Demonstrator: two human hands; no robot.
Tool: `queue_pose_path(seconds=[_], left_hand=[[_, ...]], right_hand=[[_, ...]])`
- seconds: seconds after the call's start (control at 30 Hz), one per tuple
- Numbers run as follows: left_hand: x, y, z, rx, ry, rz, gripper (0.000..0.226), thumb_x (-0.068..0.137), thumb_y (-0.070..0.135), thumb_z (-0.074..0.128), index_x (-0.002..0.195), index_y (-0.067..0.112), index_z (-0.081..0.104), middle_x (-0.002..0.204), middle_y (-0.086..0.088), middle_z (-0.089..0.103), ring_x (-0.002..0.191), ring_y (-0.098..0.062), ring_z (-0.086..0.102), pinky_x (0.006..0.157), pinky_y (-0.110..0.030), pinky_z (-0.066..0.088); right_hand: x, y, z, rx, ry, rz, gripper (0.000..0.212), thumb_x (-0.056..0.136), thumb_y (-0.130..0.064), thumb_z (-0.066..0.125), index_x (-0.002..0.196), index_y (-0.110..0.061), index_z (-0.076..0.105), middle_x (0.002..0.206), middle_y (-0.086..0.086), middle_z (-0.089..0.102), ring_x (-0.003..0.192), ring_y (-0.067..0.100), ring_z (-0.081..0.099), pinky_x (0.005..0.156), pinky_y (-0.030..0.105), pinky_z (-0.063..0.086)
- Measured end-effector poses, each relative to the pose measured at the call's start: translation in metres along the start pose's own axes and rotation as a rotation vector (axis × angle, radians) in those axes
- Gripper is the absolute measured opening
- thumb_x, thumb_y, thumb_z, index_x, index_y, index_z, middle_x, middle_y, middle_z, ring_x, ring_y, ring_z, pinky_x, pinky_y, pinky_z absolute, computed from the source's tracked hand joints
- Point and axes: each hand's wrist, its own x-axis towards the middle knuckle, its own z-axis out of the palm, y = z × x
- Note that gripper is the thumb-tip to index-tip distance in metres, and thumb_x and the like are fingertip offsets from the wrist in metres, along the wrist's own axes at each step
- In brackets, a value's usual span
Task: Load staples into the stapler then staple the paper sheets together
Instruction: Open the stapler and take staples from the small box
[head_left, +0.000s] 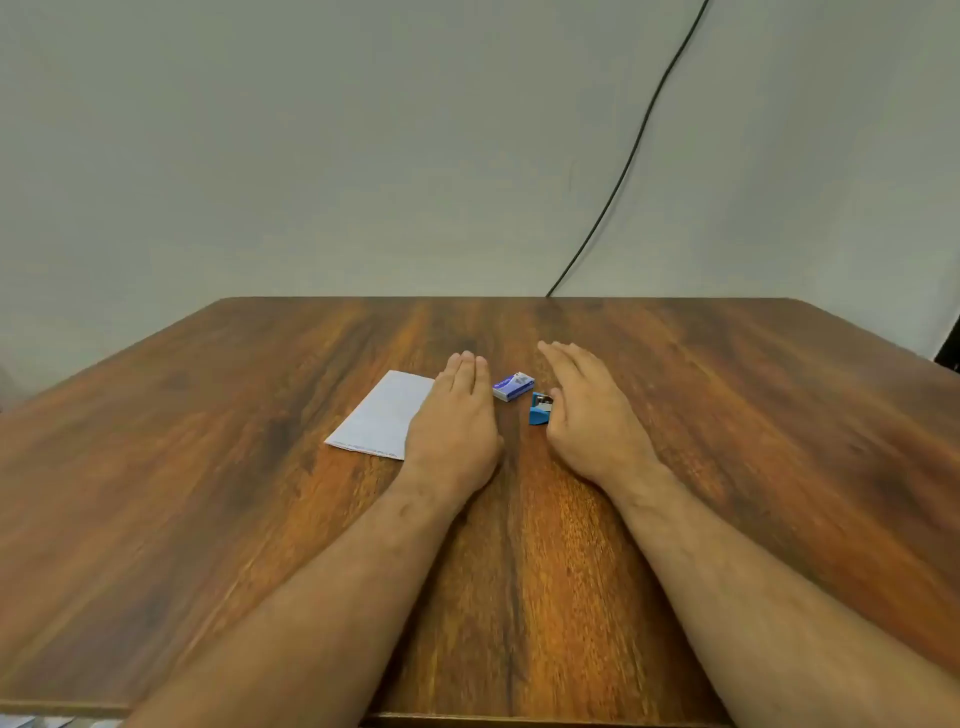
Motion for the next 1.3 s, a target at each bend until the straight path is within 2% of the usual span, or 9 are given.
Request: queue_pose_path(seconds=[0.1, 0.27, 0.47, 0.67, 0.8, 1.03, 1.1, 1.23, 1.3], left_hand=[[0.002, -0.001, 0.001, -0.057, 0.001, -0.012, 0.074, 0.096, 0.010, 0.046, 0.160, 0.010, 0.008, 0.169, -0.006, 0.006, 0.156, -0.017, 0.002, 0.123, -0.029, 0.009], [0.005, 0.004, 0.003, -0.092, 0.018, 0.068, 0.073, 0.093, 0.006, 0.053, 0.158, 0.015, 0.022, 0.166, -0.002, 0.025, 0.153, -0.017, 0.019, 0.119, -0.032, 0.024], [0.010, 0.002, 0.008, -0.172, 0.002, 0.006, 0.061, 0.094, 0.006, 0.050, 0.153, 0.023, 0.040, 0.150, -0.005, 0.053, 0.132, -0.024, 0.052, 0.110, -0.037, 0.040], [0.011, -0.002, 0.009, -0.243, -0.005, -0.035, 0.057, 0.094, 0.006, 0.048, 0.149, 0.024, 0.048, 0.138, -0.008, 0.063, 0.121, -0.025, 0.060, 0.103, -0.036, 0.046], [0.010, -0.002, 0.009, -0.248, 0.007, -0.024, 0.055, 0.094, 0.008, 0.047, 0.147, 0.024, 0.051, 0.134, -0.009, 0.065, 0.117, -0.025, 0.061, 0.100, -0.036, 0.047], [0.010, -0.001, 0.007, -0.268, 0.020, 0.044, 0.052, 0.094, 0.007, 0.049, 0.143, 0.025, 0.055, 0.127, -0.009, 0.069, 0.107, -0.027, 0.064, 0.093, -0.038, 0.051], [0.010, -0.002, 0.006, -0.323, 0.035, 0.053, 0.052, 0.095, 0.007, 0.051, 0.143, 0.027, 0.055, 0.127, -0.007, 0.070, 0.106, -0.024, 0.065, 0.093, -0.034, 0.050], [0.009, -0.003, 0.003, -0.445, 0.038, 0.049, 0.049, 0.096, 0.014, 0.060, 0.144, 0.026, 0.052, 0.140, 0.000, 0.061, 0.124, -0.018, 0.057, 0.106, -0.032, 0.042], [0.009, -0.004, 0.003, -0.523, 0.060, 0.050, 0.045, 0.096, 0.020, 0.063, 0.140, 0.026, 0.055, 0.137, 0.003, 0.062, 0.123, -0.015, 0.058, 0.108, -0.033, 0.043]], right_hand=[[0.002, 0.002, 0.000, 0.057, 0.001, 0.025, 0.065, 0.088, 0.003, 0.051, 0.151, -0.010, 0.044, 0.151, 0.008, 0.050, 0.143, 0.020, 0.039, 0.114, 0.018, 0.020], [0.005, 0.005, 0.000, 0.049, -0.006, 0.091, 0.063, 0.083, 0.002, 0.053, 0.145, -0.013, 0.053, 0.139, 0.008, 0.060, 0.135, 0.021, 0.045, 0.113, 0.033, 0.037], [0.008, 0.006, 0.006, 0.059, -0.084, 0.223, 0.074, 0.066, -0.025, 0.049, 0.139, -0.033, 0.056, 0.122, 0.007, 0.064, 0.125, 0.021, 0.049, 0.101, 0.040, 0.049], [0.006, 0.003, 0.001, -0.049, -0.112, 0.242, 0.061, 0.072, -0.025, 0.057, 0.132, -0.025, 0.063, 0.123, 0.004, 0.067, 0.120, 0.029, 0.049, 0.099, 0.043, 0.046], [0.004, 0.001, -0.001, -0.107, -0.154, 0.239, 0.059, 0.073, -0.029, 0.053, 0.131, -0.025, 0.066, 0.120, 0.005, 0.067, 0.117, 0.029, 0.049, 0.098, 0.043, 0.044], [0.008, 0.005, 0.003, -0.136, -0.177, 0.169, 0.042, 0.095, -0.027, 0.059, 0.136, -0.026, 0.062, 0.127, 0.003, 0.064, 0.122, 0.026, 0.051, 0.103, 0.045, 0.039], [0.009, 0.008, 0.005, -0.050, -0.146, 0.141, 0.040, 0.096, -0.023, 0.060, 0.135, -0.025, 0.063, 0.125, 0.004, 0.064, 0.120, 0.025, 0.054, 0.104, 0.043, 0.041], [0.008, 0.011, 0.004, 0.263, -0.082, 0.139, 0.033, 0.098, -0.016, 0.060, 0.129, -0.022, 0.069, 0.124, -0.001, 0.069, 0.112, 0.008, 0.058, 0.096, 0.021, 0.037], [0.009, 0.013, 0.002, 0.375, -0.038, 0.154, 0.029, 0.098, -0.014, 0.060, 0.124, -0.020, 0.073, 0.119, -0.006, 0.073, 0.107, 0.004, 0.062, 0.091, 0.016, 0.039]])
